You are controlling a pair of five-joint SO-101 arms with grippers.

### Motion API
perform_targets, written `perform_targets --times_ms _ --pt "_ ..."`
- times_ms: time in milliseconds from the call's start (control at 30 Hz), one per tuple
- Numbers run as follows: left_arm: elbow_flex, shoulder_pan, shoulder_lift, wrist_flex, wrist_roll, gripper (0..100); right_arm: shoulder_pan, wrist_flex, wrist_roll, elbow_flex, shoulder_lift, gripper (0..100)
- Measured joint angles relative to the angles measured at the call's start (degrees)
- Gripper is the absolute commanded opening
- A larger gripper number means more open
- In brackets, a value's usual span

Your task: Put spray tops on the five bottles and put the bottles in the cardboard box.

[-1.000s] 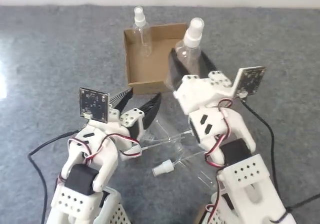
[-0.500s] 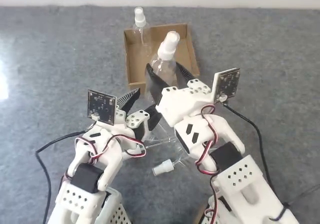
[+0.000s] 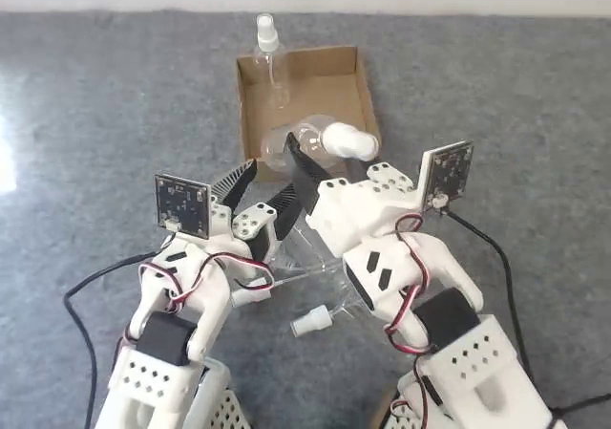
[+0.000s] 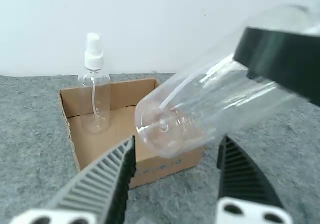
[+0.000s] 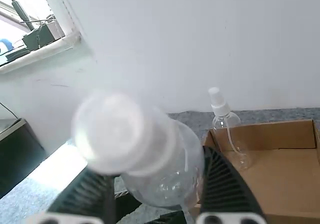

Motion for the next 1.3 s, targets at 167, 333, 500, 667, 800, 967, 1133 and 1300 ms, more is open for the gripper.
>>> perform_targets --times_ms 167,333,500,667,800,967,1133,1300 --pt "0.0 0.0 0.0 0.0 0.0 24 0.0 0.7 0.0 0.0 -0.26 6.9" --pt "-0.35 -0.09 0.0 2.81 0.0 24 -0.09 0.79 0.44 0.0 -0.26 6.9" --pt "-5.1 -1.05 0.0 10.55 0.0 24 0.7 0.79 2.64 0.0 -0.26 6.9" --pt "-11.43 -5.1 0.0 16.09 0.0 24 4.57 0.7 2.64 0.0 -0.26 6.9" --pt "-13.71 -12.84 0.0 16.26 0.0 24 5.19 0.7 3.34 0.0 -0.26 6.9" --pt "-10.99 -22.42 -0.44 16.26 0.0 24 5.1 0.7 3.6 -4.13 5.01 6.9" --pt "-5.63 -27.87 0.0 16.26 0.09 24 5.1 0.7 4.57 -10.37 16.18 6.9" --pt "-1.14 -33.14 0.0 13.63 0.18 24 5.1 0.7 7.56 -15.91 26.64 6.9"
